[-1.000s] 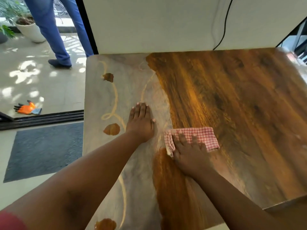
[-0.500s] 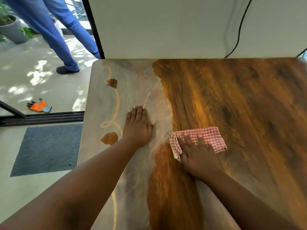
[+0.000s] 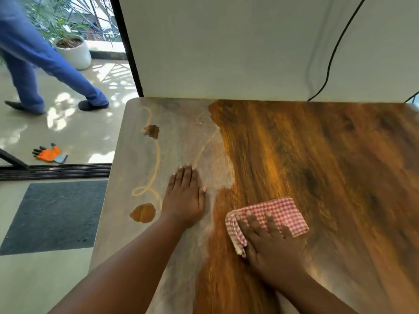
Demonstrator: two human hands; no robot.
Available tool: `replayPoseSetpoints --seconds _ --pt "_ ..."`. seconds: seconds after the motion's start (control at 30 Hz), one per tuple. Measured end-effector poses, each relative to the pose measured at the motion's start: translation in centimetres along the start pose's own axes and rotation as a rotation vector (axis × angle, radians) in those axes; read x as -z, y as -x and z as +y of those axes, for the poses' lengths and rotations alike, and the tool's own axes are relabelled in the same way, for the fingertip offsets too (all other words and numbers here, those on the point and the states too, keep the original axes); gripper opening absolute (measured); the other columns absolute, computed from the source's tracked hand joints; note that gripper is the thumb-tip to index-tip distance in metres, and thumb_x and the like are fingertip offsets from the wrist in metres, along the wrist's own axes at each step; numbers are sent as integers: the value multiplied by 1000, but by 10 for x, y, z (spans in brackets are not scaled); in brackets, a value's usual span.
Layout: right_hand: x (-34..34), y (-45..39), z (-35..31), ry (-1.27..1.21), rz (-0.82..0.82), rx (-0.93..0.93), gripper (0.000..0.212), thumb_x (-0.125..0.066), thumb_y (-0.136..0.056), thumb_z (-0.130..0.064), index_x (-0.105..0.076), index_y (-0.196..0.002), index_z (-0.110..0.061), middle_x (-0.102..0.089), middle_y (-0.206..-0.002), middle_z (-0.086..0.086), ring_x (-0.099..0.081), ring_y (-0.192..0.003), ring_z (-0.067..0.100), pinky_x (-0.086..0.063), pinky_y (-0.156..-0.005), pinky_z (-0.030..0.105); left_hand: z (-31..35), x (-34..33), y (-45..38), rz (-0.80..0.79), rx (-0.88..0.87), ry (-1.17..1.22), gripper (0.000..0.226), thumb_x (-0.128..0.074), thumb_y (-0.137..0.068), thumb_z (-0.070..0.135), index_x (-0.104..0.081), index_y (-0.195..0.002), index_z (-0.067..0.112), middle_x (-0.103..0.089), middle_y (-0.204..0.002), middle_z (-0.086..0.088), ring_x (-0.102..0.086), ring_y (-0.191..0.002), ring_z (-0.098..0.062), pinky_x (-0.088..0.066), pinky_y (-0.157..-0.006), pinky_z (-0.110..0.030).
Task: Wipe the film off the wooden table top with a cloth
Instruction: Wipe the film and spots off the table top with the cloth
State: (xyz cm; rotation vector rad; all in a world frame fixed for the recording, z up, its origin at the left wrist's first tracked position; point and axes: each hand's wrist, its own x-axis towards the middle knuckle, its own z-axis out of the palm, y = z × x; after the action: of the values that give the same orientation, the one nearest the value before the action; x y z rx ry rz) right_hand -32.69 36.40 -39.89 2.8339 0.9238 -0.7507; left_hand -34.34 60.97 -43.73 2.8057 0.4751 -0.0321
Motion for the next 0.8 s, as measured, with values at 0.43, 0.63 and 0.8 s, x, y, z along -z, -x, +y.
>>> replayPoseSetpoints --seconds 0.43,0.63,0.8 --pt "8 -46 -33 93 105 222 59 -9 -91 -55 2 -148 -42 0 -158 -12 -3 -145 34 -5 -109 57 -1 -3 0 -5 12 58 88 9 -86 65 -3 -152 9 2 -160 -10 10 -147 -20 11 -118 -35" --pt "25 -79 -10 59 96 50 60 -5 -88 -58 10 -145 -47 0 -159 -12 0 -145 33 -10 -110 58 -3 -5 -2 4 2 49 88 10 -86 68 -2 -151 10 2 -161 -10 11 -147 -20 15 -115 -33" --pt "73 -179 -65 -2 146 27 57 -20 -97 -52 -4 -150 -38 1 -160 -7 3 -143 41 -2 -107 65 -1 -6 -1 23 22 64 88 9 -86 68 -2 -152 10 0 -161 -10 9 -147 -20 11 -117 -34"
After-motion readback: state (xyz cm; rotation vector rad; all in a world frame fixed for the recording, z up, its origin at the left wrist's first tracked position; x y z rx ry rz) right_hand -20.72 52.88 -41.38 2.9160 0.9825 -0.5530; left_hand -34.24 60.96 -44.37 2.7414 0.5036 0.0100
